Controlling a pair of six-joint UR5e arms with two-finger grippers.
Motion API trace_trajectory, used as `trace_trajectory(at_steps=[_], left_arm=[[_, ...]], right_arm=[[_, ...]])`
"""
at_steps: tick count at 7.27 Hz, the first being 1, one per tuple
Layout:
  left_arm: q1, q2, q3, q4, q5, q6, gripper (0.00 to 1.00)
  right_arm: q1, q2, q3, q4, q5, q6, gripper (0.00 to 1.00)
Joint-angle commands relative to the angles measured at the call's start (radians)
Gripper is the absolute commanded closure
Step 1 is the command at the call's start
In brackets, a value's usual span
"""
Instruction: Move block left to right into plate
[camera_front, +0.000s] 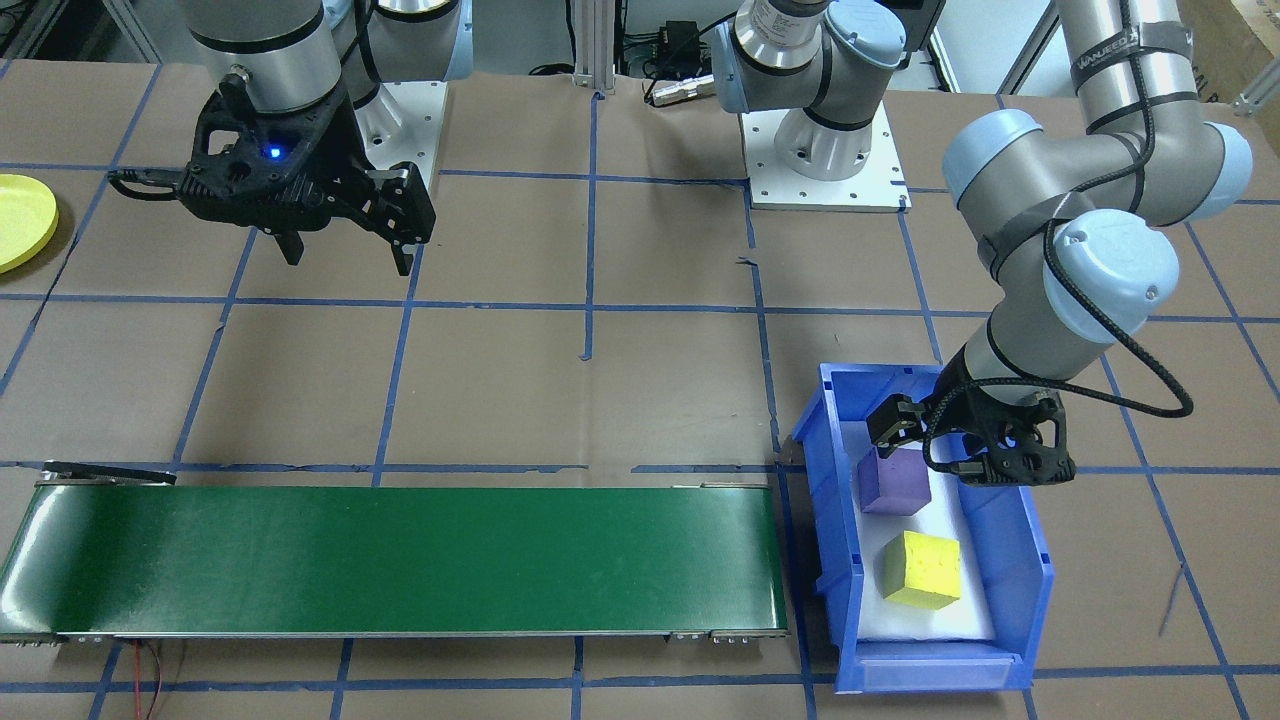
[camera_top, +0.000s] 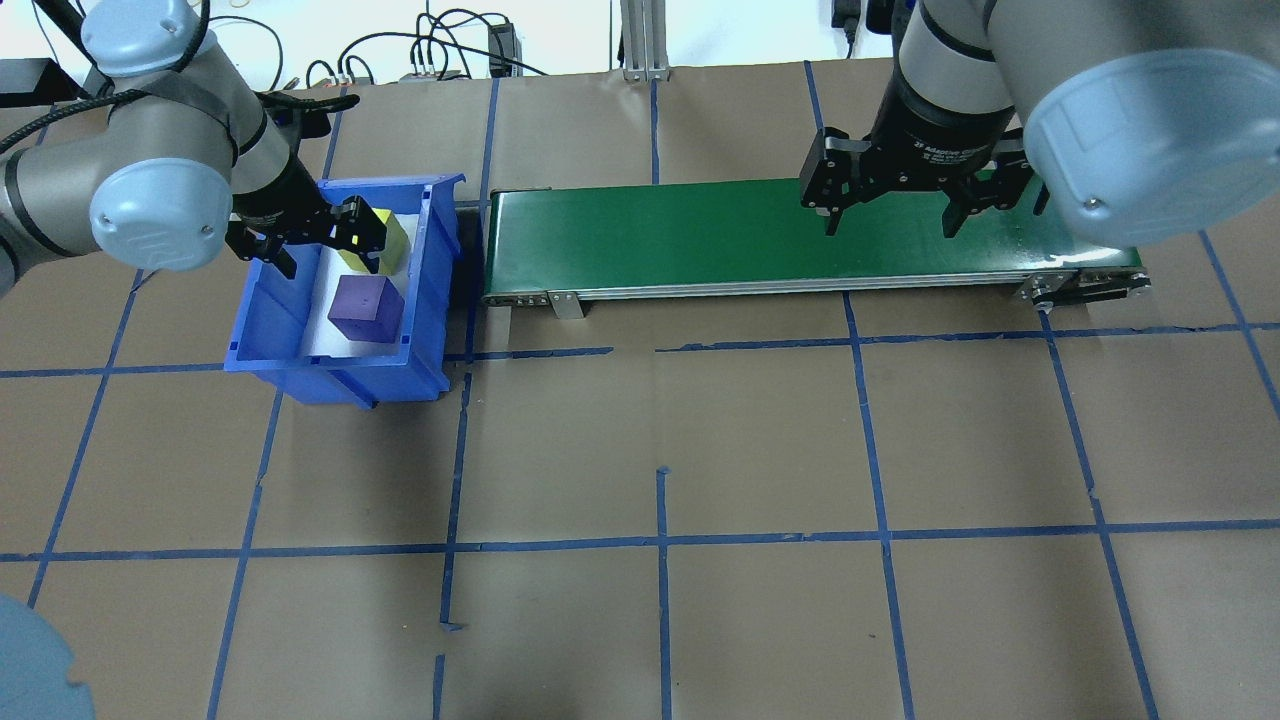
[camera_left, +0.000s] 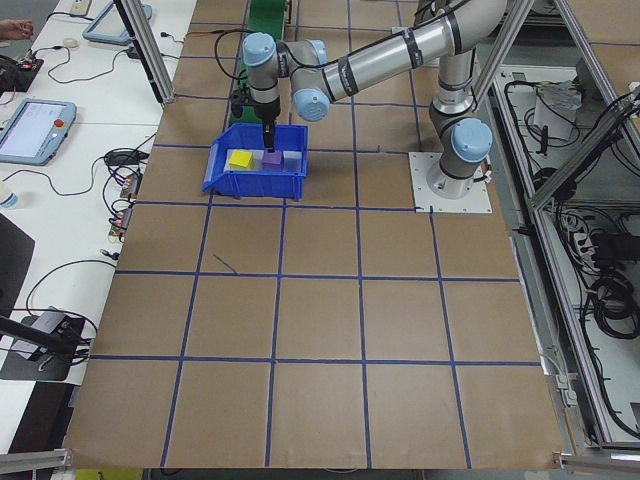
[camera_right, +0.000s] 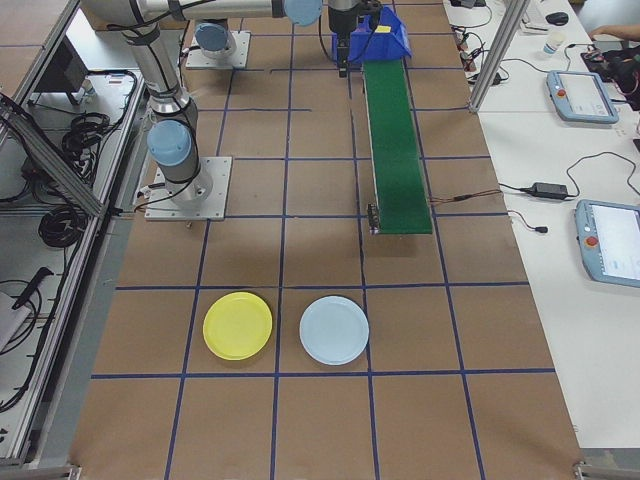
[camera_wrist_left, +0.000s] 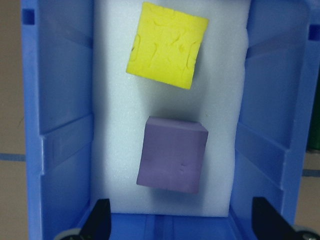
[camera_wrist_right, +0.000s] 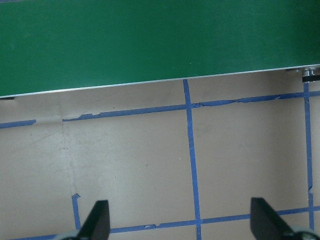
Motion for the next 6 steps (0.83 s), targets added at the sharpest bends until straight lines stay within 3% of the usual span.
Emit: trace_trajectory(at_steps=[1, 6], left_arm=[[0.0, -0.048, -0.001, 0.04, 0.002, 0.107, 0.01], [0.002, -0.105, -0.04, 0.079, 0.006, 0.127, 0.02]], right_arm=[[0.0, 0.0, 0.0, 0.001, -0.001, 0.0, 0.0], [0.0, 0.0, 0.0, 0.003, -0.001, 0.0, 0.0]])
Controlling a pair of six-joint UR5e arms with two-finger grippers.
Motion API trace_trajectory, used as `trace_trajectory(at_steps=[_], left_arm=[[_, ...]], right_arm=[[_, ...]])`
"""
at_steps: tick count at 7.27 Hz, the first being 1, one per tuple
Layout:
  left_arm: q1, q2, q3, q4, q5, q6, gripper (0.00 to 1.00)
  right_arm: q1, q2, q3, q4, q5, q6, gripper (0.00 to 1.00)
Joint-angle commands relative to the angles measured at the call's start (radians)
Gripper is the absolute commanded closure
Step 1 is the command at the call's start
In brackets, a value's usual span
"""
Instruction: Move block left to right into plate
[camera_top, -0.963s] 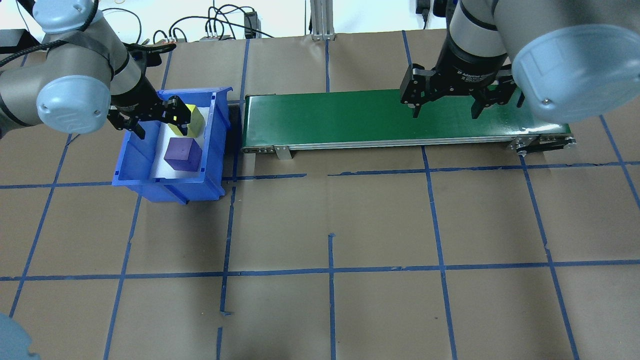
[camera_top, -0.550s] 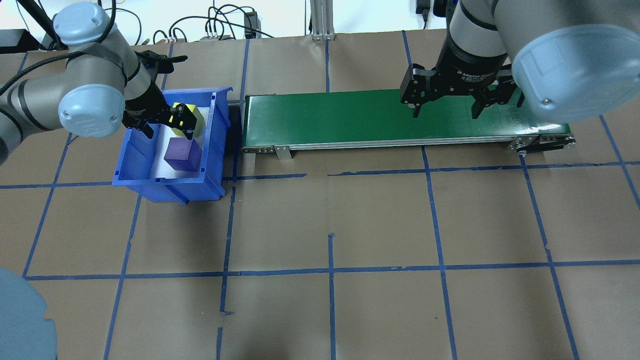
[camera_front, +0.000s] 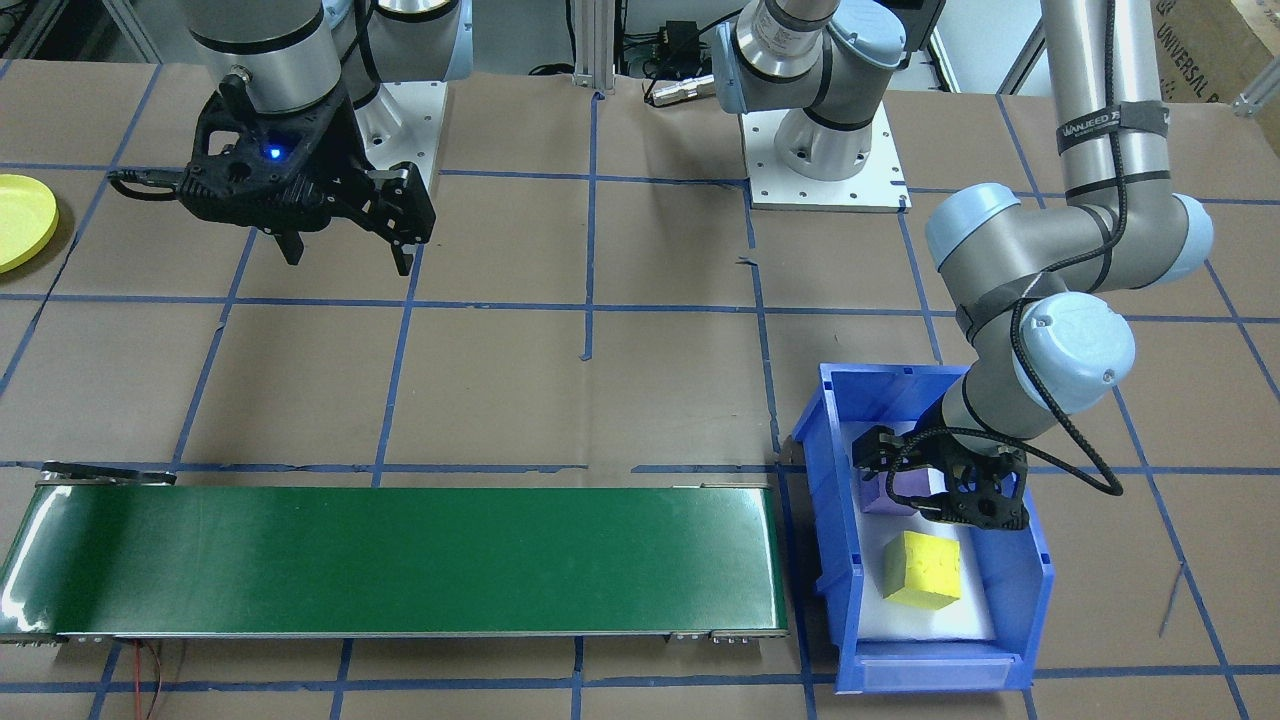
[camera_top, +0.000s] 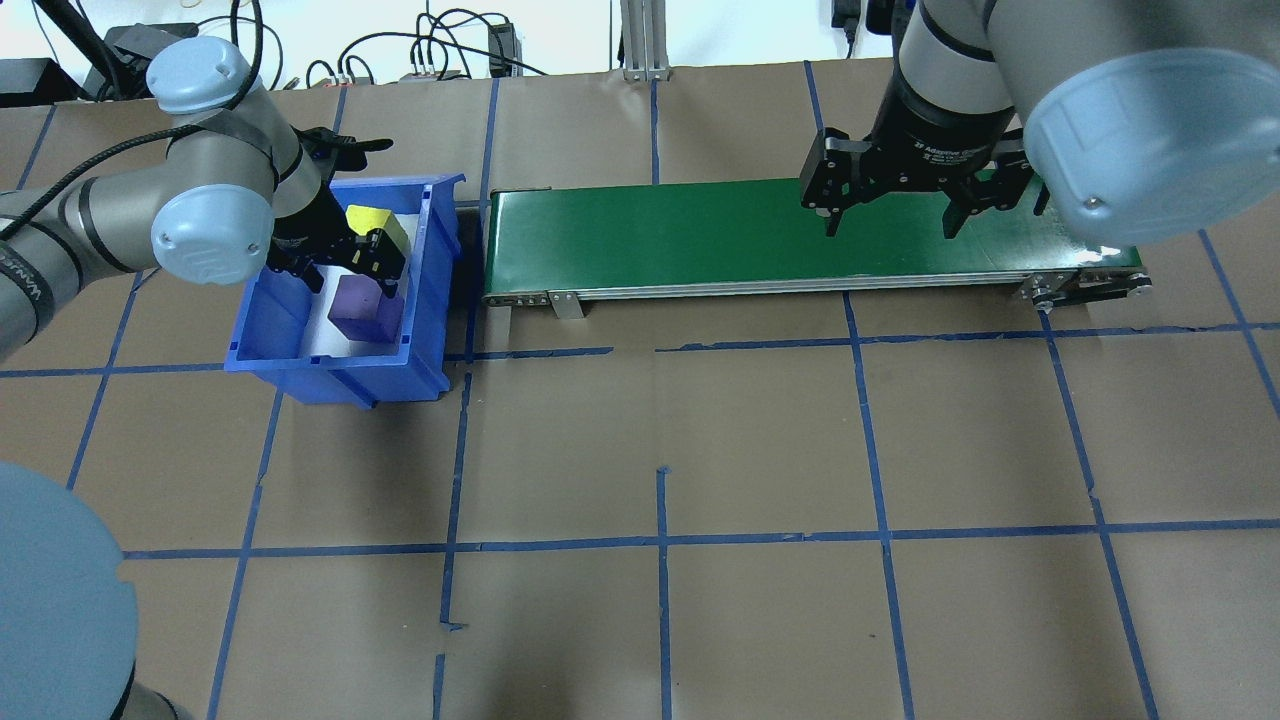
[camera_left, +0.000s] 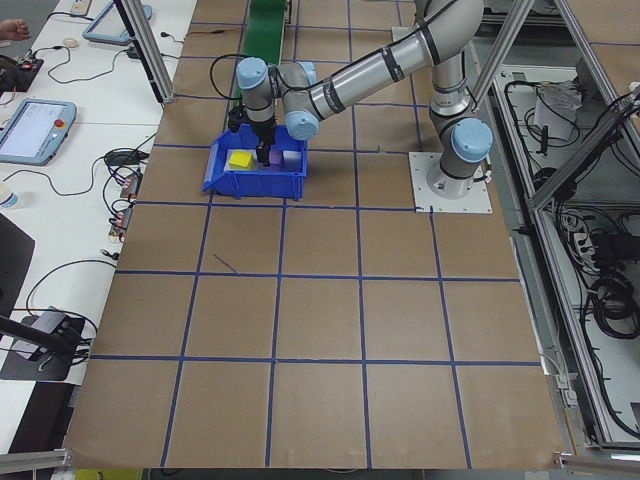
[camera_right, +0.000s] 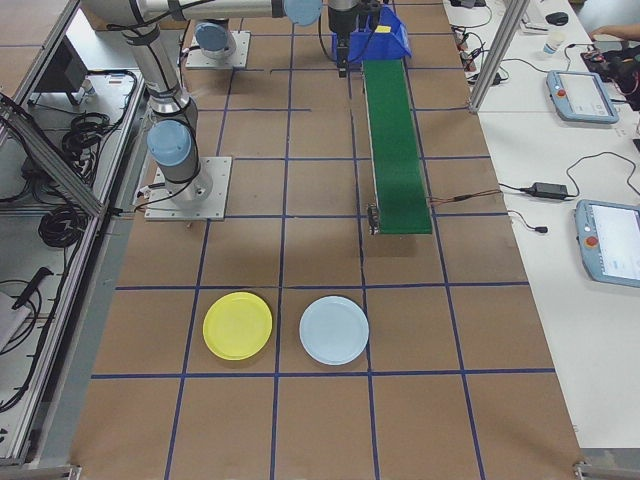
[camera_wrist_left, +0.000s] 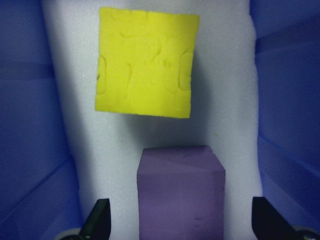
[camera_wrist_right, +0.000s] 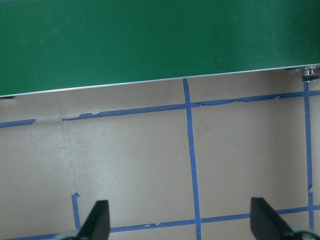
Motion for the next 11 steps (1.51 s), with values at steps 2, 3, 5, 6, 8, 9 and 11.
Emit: trace_trajectory(at_steps=[2, 3, 5, 6, 8, 9, 11], left_arm=[[0.0, -0.02, -0.062, 0.068, 0.004, 0.003, 0.05], [0.0, -0.028, -0.074, 0.074, 0.004, 0.003, 0.18], [0.003, -0.012, -0.065, 0.075, 0.005, 0.014, 0.56], [0.002, 0.012, -0.048, 0.079, 0.005, 0.017, 0.57], [0.002, 0.139, 0.013, 0.079, -0.004, 0.013, 0.56], [-0.009, 0.193, 0.035, 0.072, -0.013, 0.013, 0.56], [-0.093, 0.221, 0.04, 0.068, -0.074, -0.003, 0.57]], right_arm=[[0.0, 0.0, 0.0, 0.002, -0.001, 0.0, 0.0], [0.0, 0.0, 0.0, 0.002, 0.001, 0.0, 0.0], [0.0, 0.0, 0.0, 0.0, 0.001, 0.0, 0.0], [0.0, 0.0, 0.0, -0.003, 0.001, 0.0, 0.0], [-0.014, 0.003, -0.003, 0.009, 0.039, -0.009, 0.0], [-0.015, 0.009, -0.015, 0.04, 0.041, -0.027, 0.0], [-0.015, 0.003, -0.009, 0.046, 0.033, -0.026, 0.0]])
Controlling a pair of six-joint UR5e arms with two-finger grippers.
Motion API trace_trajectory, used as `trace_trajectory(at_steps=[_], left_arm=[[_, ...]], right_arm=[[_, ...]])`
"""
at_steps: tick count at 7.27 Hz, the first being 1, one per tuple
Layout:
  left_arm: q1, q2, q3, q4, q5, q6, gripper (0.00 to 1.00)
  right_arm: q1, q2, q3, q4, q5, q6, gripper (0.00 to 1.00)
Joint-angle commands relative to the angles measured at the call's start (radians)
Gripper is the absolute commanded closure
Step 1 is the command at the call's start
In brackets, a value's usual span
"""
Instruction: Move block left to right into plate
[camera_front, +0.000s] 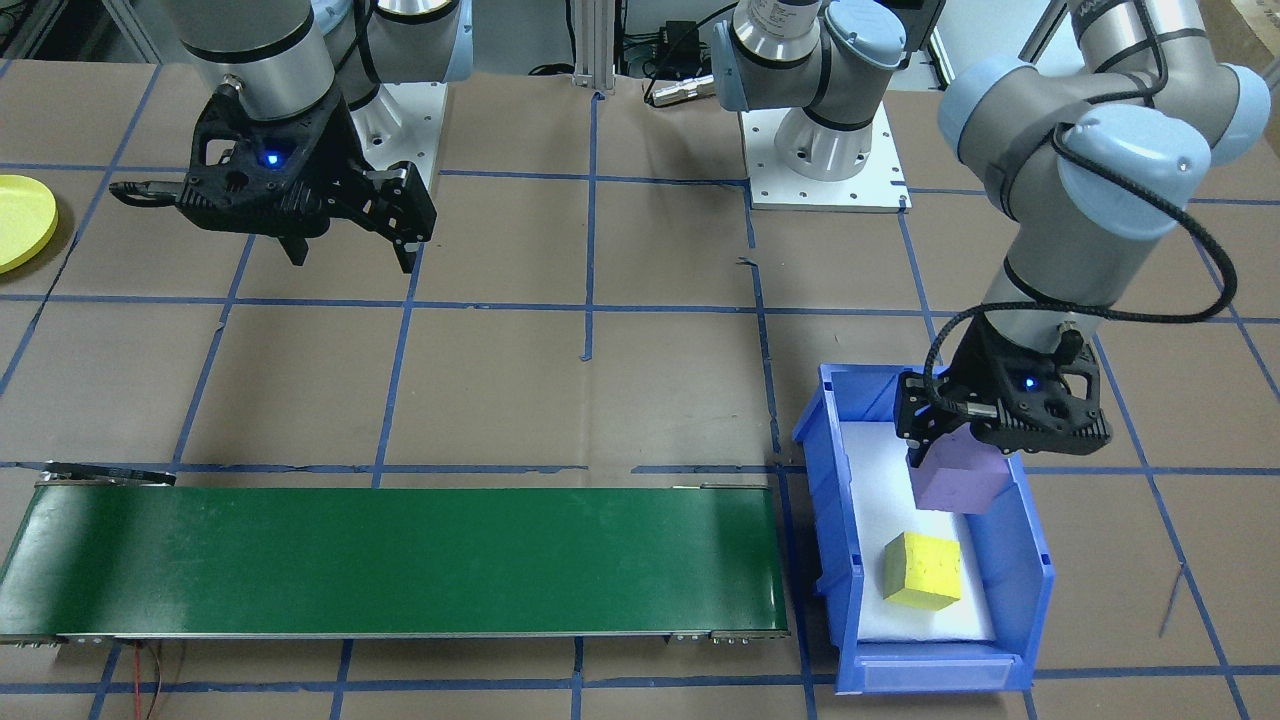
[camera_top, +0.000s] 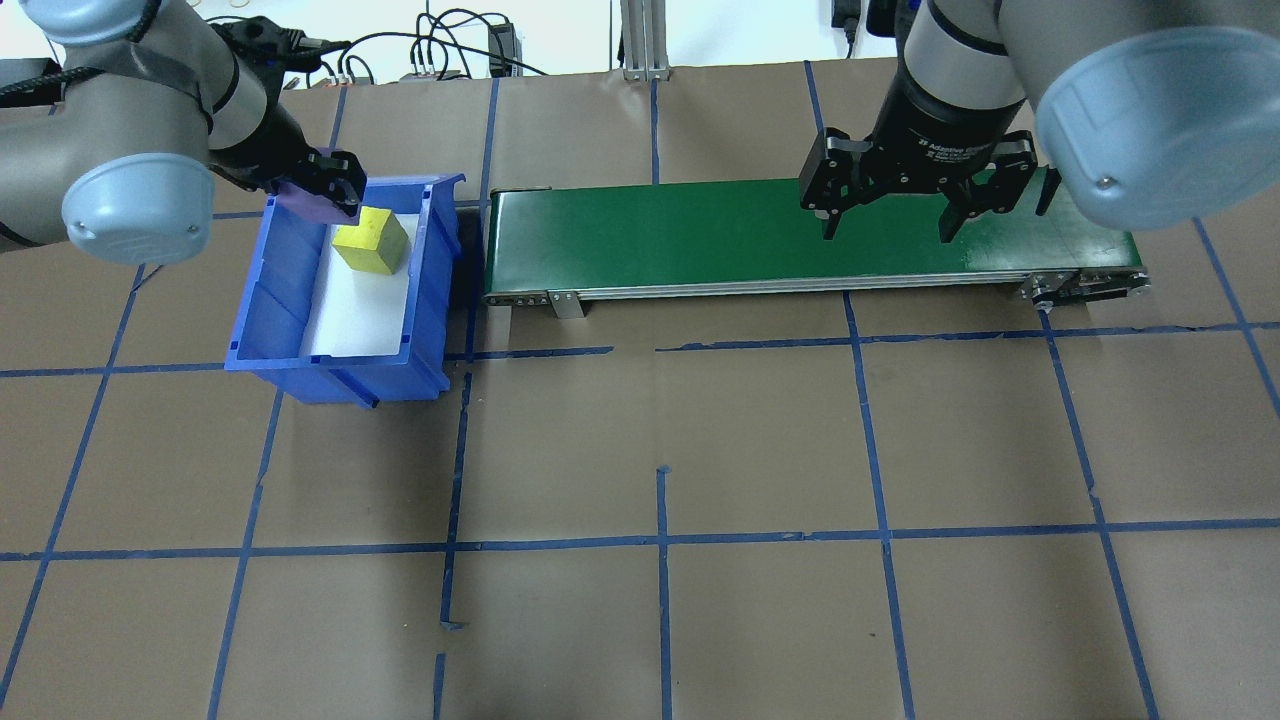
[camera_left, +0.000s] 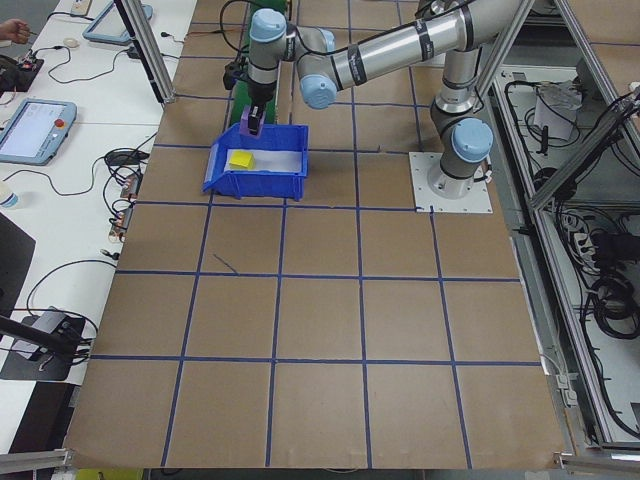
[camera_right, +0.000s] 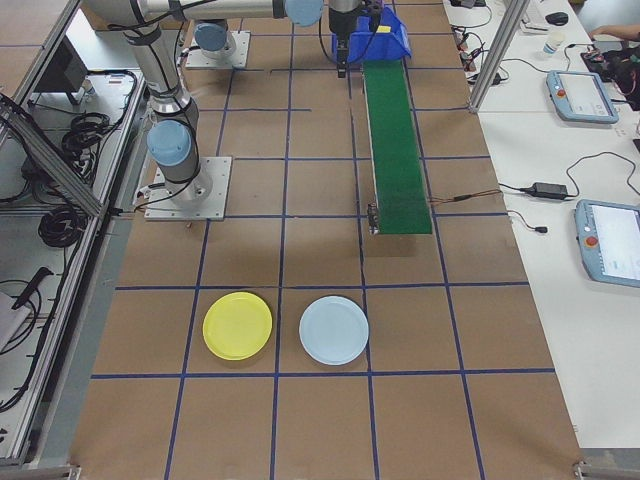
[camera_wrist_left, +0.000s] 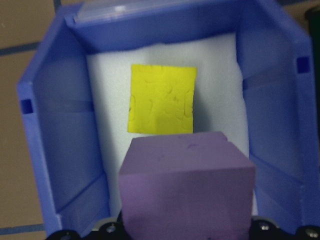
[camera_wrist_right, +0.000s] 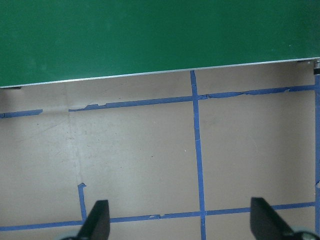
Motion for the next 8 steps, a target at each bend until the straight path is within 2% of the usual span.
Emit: trace_trajectory(at_steps=[1, 2, 3, 4, 5, 8], left_arm=[[-0.108, 0.016, 0.005, 0.011, -0.028, -0.052, 0.57], [-0.154, 0.003, -0.003, 0.015, -0.032, -0.13, 0.57], [-0.169, -0.049, -0.008, 0.054, -0.142, -0.137, 0.57], [-0.169, -0.116, -0.008, 0.141, -0.201, -0.142, 0.57], [-0.17, -0.17, -0.008, 0.203, -0.203, -0.142, 0.57], [-0.17, -0.217, -0.011, 0.216, -0.201, -0.146, 0.55]], right_arm=[[0.002, -0.008, 0.009, 0.008, -0.006, 0.001, 0.0], [-0.004, -0.008, 0.004, 0.008, -0.003, -0.005, 0.0], [-0.002, -0.008, 0.001, 0.008, -0.008, -0.004, 0.0], [-0.001, -0.009, 0.001, 0.007, -0.005, 0.004, 0.0], [0.001, -0.008, 0.003, 0.007, -0.005, -0.004, 0.0], [0.005, -0.008, 0.0, 0.0, 0.003, -0.002, 0.0]])
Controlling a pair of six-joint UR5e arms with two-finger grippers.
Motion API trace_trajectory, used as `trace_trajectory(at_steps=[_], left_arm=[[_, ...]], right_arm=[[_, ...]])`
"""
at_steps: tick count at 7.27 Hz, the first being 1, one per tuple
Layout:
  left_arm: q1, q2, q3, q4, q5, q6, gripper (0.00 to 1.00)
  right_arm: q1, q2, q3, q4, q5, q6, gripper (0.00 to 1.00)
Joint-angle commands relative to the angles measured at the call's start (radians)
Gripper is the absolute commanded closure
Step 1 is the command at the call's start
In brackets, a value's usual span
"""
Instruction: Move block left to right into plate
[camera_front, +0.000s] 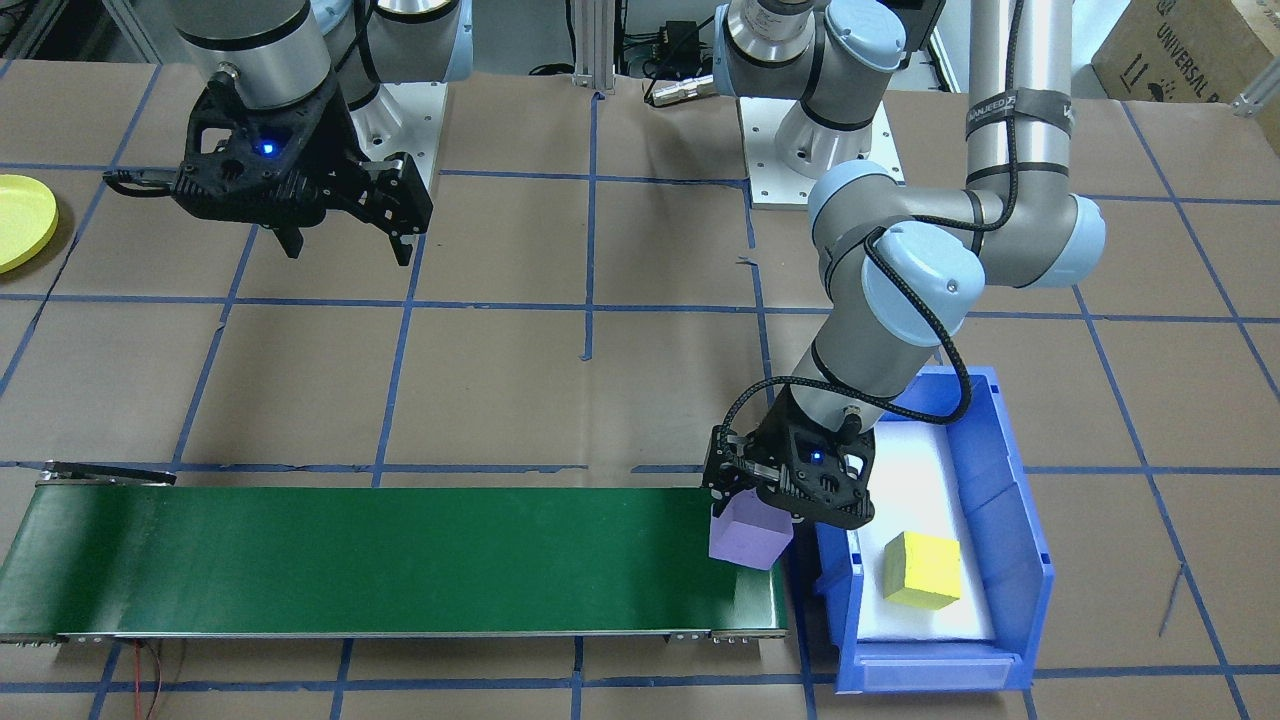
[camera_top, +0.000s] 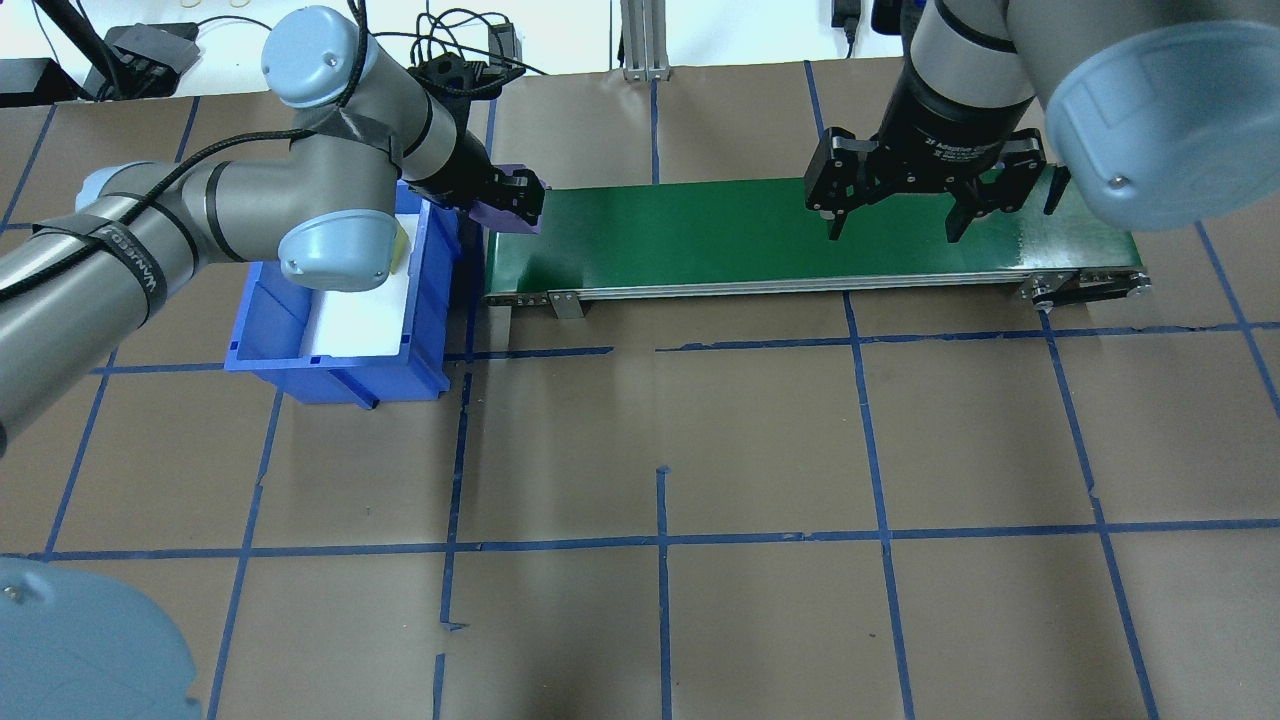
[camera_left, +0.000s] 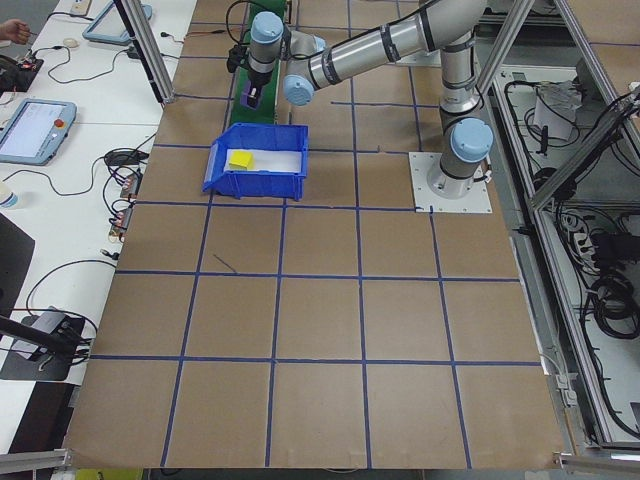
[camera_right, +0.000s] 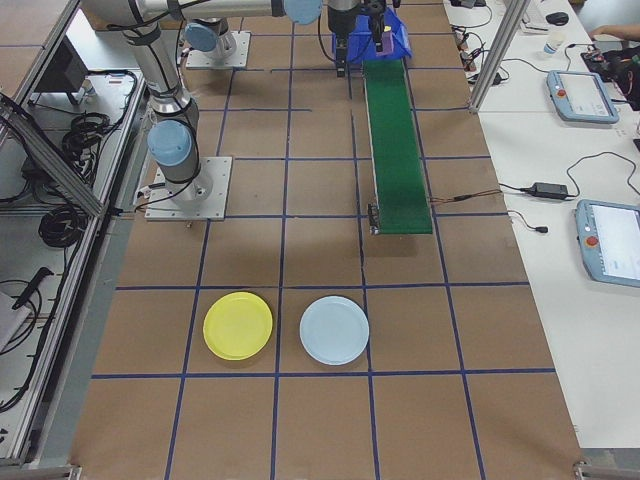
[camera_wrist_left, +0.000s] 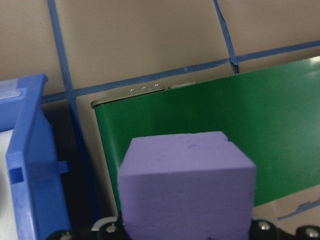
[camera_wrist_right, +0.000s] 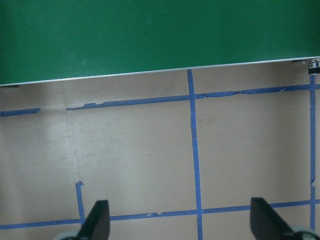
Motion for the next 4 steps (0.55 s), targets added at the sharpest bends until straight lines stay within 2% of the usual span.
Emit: trace_trajectory(at_steps=[1, 4], left_arm=[[0.0, -0.033, -0.001, 0.004, 0.009, -0.004, 0.03], [0.0, -0.013, 0.005, 0.003, 0.017, -0.068, 0.0]], right_arm=[[-0.001, 0.004, 0.009, -0.011, 0.01, 0.003, 0.0], [0.006, 0.001, -0.005, -0.009, 0.008, 0.003, 0.0]])
